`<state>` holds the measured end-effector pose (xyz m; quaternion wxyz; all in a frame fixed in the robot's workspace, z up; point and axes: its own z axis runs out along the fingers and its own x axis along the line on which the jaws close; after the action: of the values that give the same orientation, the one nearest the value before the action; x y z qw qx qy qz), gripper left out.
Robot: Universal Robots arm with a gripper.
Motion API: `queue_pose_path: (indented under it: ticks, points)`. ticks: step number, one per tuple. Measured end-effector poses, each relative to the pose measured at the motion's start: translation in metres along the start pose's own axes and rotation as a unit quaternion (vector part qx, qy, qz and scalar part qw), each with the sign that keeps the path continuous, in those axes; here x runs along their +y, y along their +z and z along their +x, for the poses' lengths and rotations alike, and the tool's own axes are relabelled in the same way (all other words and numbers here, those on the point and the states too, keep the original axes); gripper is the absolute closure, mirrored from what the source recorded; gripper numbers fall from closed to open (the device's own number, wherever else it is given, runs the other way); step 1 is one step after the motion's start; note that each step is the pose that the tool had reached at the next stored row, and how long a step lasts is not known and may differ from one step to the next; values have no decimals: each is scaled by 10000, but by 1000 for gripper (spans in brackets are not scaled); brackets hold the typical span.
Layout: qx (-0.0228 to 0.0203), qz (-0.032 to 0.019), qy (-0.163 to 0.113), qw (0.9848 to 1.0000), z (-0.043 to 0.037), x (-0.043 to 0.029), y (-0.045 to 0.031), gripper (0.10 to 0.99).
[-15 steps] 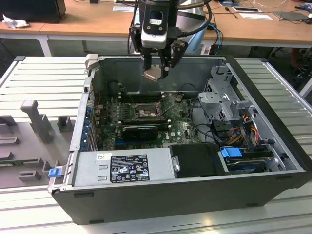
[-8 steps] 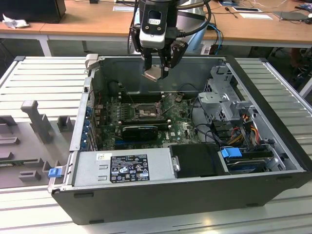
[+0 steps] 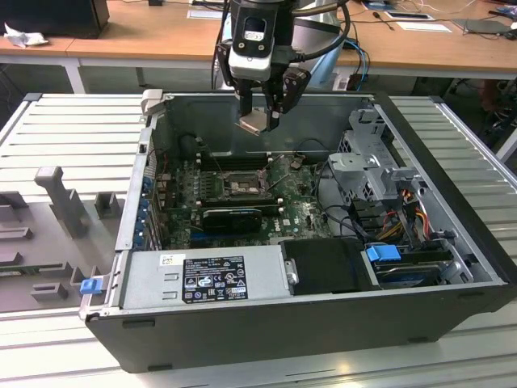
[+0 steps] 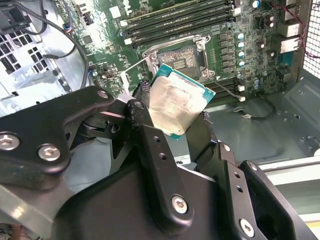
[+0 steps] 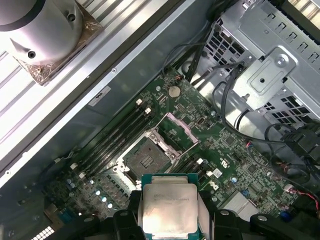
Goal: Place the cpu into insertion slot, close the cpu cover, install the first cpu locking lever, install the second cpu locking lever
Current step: 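Place the cpu into insertion slot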
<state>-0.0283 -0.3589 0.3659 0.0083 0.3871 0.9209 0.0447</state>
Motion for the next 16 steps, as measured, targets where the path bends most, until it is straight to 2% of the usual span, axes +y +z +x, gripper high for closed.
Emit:
queue_pose_path:
  ticks: [16]
  points:
    - [-35, -8, 389, 9992, 0, 0, 3, 557]
